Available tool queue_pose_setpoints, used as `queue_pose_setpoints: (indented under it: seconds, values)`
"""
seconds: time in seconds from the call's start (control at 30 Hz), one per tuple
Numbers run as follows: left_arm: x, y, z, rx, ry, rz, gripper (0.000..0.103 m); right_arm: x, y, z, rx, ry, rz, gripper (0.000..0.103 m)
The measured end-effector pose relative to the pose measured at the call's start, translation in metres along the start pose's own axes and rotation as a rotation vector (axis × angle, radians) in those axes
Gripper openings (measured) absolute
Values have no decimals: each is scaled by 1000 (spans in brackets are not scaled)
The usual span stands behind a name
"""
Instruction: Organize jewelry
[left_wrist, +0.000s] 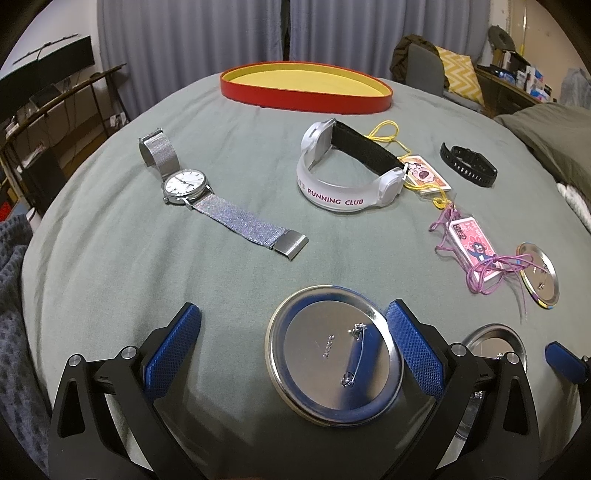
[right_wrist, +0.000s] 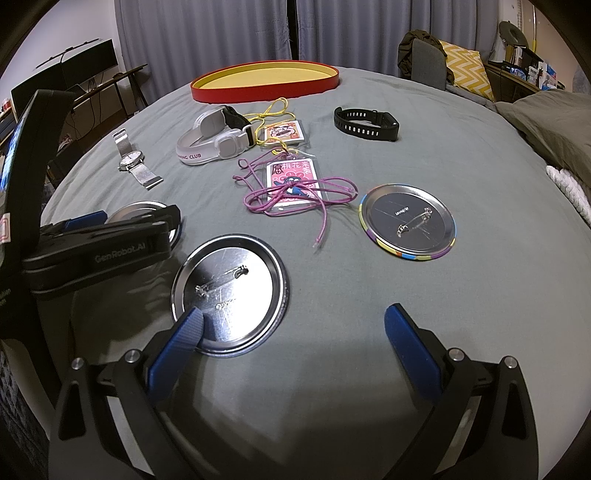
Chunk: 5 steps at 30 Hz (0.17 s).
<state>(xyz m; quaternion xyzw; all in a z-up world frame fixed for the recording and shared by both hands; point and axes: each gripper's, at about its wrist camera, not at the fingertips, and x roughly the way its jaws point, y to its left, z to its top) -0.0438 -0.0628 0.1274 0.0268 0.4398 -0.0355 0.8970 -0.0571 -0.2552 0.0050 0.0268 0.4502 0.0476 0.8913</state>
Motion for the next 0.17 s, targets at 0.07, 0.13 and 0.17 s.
queue_pose_setpoints:
  seconds: [0.07,0.13,0.17]
  values:
    - [1,1,0,1,-1,1,98,0,0,0,0,0,0,95]
    - [2,1,0,-1,0,-1,98,0,0,0,0,0,0,95]
    - [1,1,0,0,0,0,98,0,0,0,0,0,0,95]
